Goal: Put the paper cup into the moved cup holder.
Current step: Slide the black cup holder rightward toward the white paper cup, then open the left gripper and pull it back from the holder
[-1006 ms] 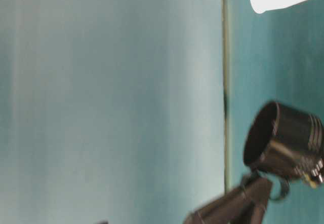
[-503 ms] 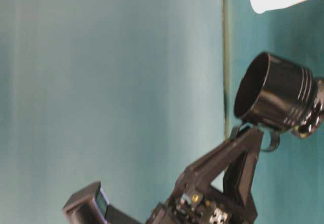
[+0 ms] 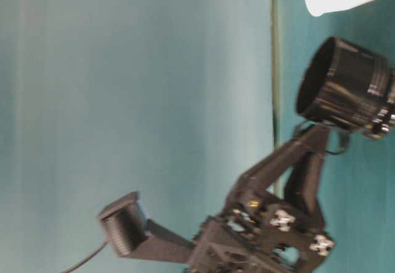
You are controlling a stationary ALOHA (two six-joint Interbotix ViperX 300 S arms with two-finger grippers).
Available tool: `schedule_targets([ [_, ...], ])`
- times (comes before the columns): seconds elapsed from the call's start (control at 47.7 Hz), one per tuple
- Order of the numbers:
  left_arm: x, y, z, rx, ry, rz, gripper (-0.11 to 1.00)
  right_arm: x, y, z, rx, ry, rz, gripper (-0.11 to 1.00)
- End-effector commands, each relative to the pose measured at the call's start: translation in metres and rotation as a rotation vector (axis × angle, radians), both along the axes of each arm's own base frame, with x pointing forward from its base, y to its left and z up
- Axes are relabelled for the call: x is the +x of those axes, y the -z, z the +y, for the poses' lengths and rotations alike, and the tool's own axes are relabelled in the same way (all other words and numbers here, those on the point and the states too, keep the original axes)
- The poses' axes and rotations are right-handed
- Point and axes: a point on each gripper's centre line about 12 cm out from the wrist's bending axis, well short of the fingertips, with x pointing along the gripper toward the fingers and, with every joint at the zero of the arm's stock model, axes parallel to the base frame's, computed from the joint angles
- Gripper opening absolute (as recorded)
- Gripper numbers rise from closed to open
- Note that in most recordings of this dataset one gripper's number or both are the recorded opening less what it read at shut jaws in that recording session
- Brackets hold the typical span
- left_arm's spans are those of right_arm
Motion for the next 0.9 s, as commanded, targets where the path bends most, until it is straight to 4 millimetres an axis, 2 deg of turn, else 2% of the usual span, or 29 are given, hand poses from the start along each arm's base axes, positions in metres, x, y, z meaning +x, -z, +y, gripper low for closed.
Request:
schedule_targets([
  [0.0,0.004,0.000,-0.005,-0.002,0.013,-0.008,0.19,0.003,-0.007,0.000,0.011,0.006,-0.019,0.01],
  [0.272,0.000,0.014,-0.011,-0.006,0.028,0.061,0.19,0.003,-0.007,0.000,0.011,0.006,-0.019,0.01],
  [0.482,-0.011,0.024,-0.012,-0.006,0.030,0.120,0.19,0.003,-0.006,0.000,0.011,0.006,-0.017,0.01],
  [0.88,-0.007,0.022,-0.012,-0.003,0.031,0.110,0.19,0.003,-0.006,0.000,0.011,0.006,-0.017,0.01],
])
